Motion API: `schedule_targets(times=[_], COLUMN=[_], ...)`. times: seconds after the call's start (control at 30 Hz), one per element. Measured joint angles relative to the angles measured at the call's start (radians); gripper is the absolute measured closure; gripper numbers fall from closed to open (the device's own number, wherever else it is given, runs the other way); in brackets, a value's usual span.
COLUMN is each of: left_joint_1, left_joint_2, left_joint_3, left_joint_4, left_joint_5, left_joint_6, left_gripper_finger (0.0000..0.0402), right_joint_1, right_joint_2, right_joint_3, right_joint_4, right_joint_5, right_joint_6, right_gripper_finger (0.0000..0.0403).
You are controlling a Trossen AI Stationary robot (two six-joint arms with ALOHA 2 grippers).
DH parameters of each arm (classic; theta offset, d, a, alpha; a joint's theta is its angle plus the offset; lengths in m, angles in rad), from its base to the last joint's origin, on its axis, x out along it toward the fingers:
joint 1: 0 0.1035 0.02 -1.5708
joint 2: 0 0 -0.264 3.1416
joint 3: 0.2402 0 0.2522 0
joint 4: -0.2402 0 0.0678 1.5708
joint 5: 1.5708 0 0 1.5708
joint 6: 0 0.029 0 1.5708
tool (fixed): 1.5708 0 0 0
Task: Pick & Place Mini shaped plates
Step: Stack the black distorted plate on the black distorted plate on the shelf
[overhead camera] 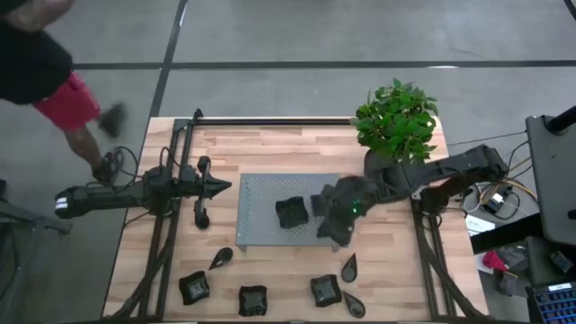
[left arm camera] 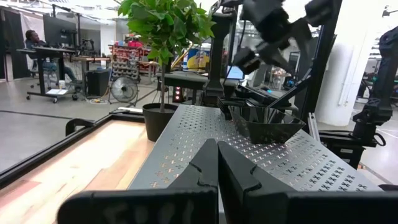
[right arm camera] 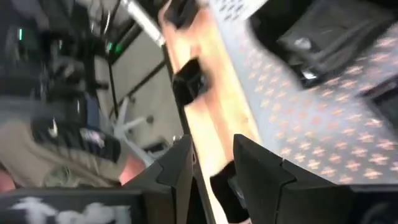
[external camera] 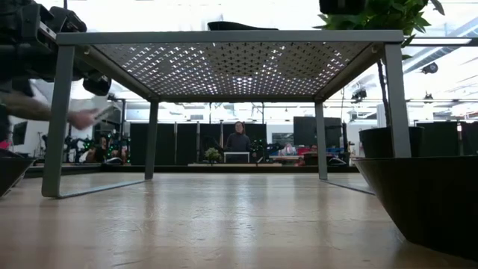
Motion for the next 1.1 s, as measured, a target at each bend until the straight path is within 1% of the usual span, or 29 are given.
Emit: schedule_targets(times=[0.13,0.27,0.53,0.77,0.93,1.1], left_joint_1=[0.0,0.0,0.0,0.0,0.0,0.0], left_joint_2=[0.0,0.0,0.0,0.0,0.001,0.001], left_joint_3=[0.0,0.0,0.0,0.0,0.0,0.0], left_joint_4=[0.0,0.0,-0.009,-0.01,-0.017,-0.018], left_joint_5=[0.0,0.0,0.0,0.0,0.0,0.0], left_joint_6=[0.0,0.0,0.0,0.0,0.0,0.0], left_gripper_finger=[0.0401,0.0401,0.0401,0.0401,0.0401,0.0401], right_joint_1=[0.055,0.11,0.198,0.245,0.251,0.258], right_joint_2=[0.032,0.077,0.156,0.237,0.29,0.325], right_joint_3=[0.0,0.0,0.0,0.0,0.006,0.022], right_joint_4=[-0.001,-0.04,-0.07,-0.109,-0.11,-0.117], right_joint_5=[0.001,0.001,-0.004,-0.004,0.014,0.021], right_joint_6=[0.004,0.011,0.036,0.012,-0.007,-0.007], right_gripper_finger=[0.0291,0.0289,0.0301,0.0305,0.0303,0.031])
